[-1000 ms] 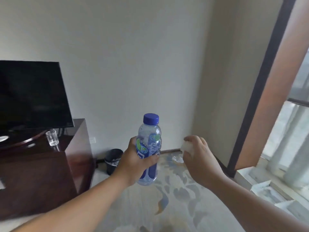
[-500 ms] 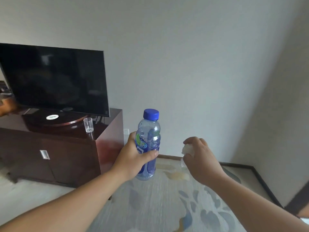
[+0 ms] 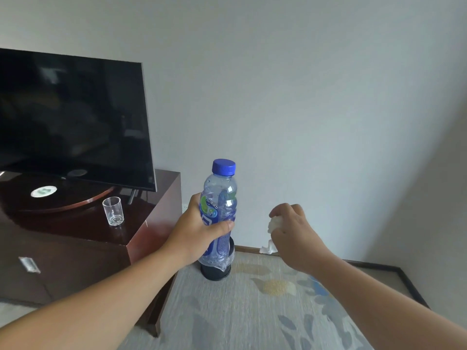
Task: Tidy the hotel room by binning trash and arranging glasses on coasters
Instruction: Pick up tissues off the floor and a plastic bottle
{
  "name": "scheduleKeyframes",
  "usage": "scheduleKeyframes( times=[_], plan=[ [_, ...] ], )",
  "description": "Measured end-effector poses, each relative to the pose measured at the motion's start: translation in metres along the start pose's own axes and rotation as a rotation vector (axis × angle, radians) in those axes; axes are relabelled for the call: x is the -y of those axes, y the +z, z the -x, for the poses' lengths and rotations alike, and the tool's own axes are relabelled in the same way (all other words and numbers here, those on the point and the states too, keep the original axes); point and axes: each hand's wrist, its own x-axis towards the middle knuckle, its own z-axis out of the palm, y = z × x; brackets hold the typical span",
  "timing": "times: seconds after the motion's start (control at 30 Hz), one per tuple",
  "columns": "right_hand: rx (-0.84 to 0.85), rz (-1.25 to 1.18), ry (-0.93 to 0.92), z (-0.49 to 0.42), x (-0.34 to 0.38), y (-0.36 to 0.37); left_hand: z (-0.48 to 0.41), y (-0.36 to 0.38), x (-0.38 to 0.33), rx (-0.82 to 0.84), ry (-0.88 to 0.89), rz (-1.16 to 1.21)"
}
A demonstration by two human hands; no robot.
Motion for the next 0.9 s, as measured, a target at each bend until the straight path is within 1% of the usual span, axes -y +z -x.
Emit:
scheduleKeyframes(
  times=[0.17,0.27,0.4,0.57,0.77,0.9],
  plan=[
    [0.079,0.076,-0.027,-0.078,-0.024,0.024,-0.065,-0.002,0.039,-0.036,-0.032,0.004],
    [0.121,0.087,-0.075,-0.129,-0.045,0.034,-0.105,0.004,0.058,-0.065,-0.053,-0.002],
    [0.136,0.076,-0.146,-0.209,-0.074,0.04,-0.166,0.013,0.073,-0.128,-0.069,-0.002],
    [0.185,0.07,-0.218,-0.302,-0.104,0.045,-0.231,0.021,0.091,-0.2,-0.139,-0.04],
    [0.263,0.04,-0.245,-0.383,-0.126,0.076,-0.296,0.021,0.129,-0.269,-0.201,0.01],
    [0.314,0.027,-0.235,-0.434,-0.137,0.108,-0.335,0.016,0.17,-0.258,-0.262,0.042]
  ],
)
